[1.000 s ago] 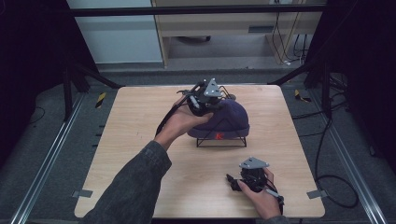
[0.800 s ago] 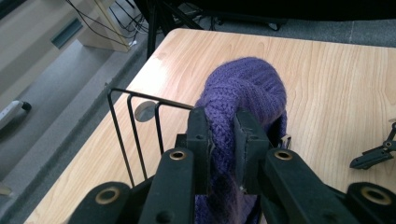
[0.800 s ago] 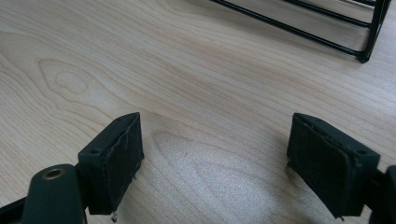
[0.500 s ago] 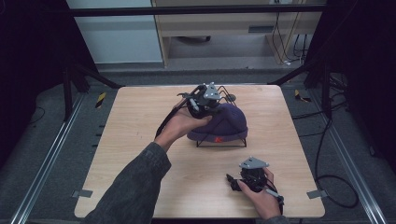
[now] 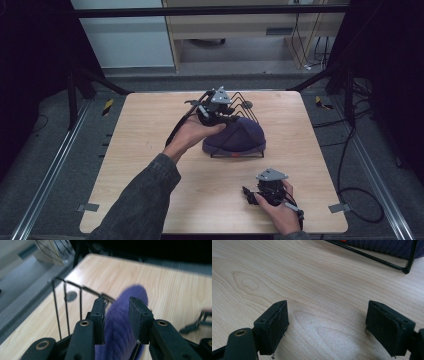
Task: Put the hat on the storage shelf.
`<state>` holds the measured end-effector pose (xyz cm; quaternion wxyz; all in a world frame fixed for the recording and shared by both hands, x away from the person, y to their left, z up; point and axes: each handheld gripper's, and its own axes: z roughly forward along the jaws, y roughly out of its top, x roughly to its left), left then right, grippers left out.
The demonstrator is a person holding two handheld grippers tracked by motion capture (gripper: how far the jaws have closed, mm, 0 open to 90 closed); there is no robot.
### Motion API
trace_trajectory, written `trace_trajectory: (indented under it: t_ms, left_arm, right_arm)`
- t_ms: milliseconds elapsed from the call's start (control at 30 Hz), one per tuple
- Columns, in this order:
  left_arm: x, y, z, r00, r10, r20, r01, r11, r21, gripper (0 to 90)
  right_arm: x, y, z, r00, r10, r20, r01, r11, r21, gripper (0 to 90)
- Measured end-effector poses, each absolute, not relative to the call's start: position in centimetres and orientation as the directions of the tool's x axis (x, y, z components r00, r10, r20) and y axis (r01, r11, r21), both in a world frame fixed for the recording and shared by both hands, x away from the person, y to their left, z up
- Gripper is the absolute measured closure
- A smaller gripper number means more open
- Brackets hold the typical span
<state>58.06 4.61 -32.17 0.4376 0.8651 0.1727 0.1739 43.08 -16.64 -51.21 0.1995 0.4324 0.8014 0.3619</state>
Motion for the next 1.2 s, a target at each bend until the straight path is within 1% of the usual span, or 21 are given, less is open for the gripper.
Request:
trace_trajectory:
  t_ms: [33, 267, 767, 1200]
  left_arm:
    - [58.0, 4.7, -32.0, 0.88, 0.452, 0.147, 0.146, -0.551, 0.822, 64.2]
    - [57.5, 5.2, -31.1, 0.877, 0.453, 0.16, 0.13, -0.544, 0.829, 62.2]
    - [57.0, 5.2, -31.0, 0.88, 0.44, 0.181, 0.115, -0.565, 0.817, 60.7]
    - [56.6, 4.9, -31.2, 0.879, 0.436, 0.194, 0.111, -0.582, 0.806, 54.1]
  right_arm:
    - [43.1, -16.6, -51.2, -0.546, 0.838, -0.007, 0.549, 0.364, 0.752, 18.5]
    - [43.1, -16.6, -51.2, -0.546, 0.838, -0.007, 0.549, 0.364, 0.752, 18.5]
    - [43.1, -16.6, -51.2, -0.546, 0.838, -0.006, 0.549, 0.363, 0.753, 18.5]
    - [43.1, -16.6, -51.2, -0.546, 0.838, -0.007, 0.549, 0.364, 0.753, 18.4]
